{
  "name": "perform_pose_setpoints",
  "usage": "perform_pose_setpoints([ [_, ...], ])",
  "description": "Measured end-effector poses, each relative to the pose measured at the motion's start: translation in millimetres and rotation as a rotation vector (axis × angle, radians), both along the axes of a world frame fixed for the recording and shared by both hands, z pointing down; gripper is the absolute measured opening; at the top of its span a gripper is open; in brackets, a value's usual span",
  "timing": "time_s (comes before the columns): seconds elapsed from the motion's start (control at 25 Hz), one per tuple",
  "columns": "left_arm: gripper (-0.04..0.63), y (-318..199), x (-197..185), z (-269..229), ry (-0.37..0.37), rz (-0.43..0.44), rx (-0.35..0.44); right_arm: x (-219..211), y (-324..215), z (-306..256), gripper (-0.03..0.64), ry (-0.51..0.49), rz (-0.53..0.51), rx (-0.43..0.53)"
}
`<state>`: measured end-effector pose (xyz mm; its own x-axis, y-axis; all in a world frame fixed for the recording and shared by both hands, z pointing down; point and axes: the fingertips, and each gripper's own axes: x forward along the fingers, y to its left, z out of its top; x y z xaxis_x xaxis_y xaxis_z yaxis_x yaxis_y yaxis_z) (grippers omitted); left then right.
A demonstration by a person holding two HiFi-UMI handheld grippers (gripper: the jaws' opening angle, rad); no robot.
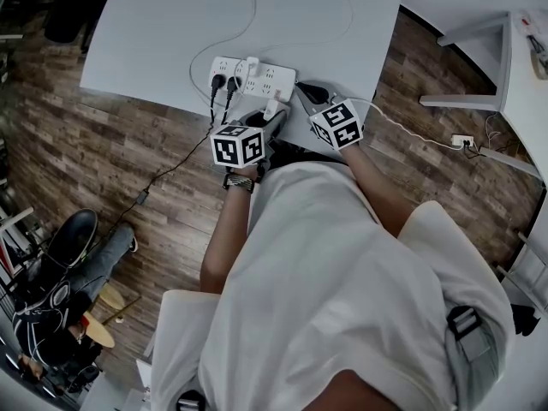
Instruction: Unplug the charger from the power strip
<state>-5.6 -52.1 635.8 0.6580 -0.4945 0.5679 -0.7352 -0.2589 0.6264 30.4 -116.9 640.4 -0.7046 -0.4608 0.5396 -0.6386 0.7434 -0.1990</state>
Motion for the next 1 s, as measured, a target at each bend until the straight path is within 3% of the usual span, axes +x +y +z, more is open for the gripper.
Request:
perform_pose_setpoints([
  [0.28,0.149,0.5,-3.2,7.8,0.009,-0.033,-0.014,-1.0,1.6,-4.4,0.003,-0.002,0.0,0.001],
  [0.64,0.201,-3.6,-28.0,13.3,-0.17,-0.078,0.025,1.9,5.5,-5.5,0.003,0.001,0.001,-0.003],
  [1.0,0.292,-3.9,-50.0,11.6,-0.218,-0.136,0.046,-1.6,7.8,-8.9,0.003,0.0,0.004,-0.004],
])
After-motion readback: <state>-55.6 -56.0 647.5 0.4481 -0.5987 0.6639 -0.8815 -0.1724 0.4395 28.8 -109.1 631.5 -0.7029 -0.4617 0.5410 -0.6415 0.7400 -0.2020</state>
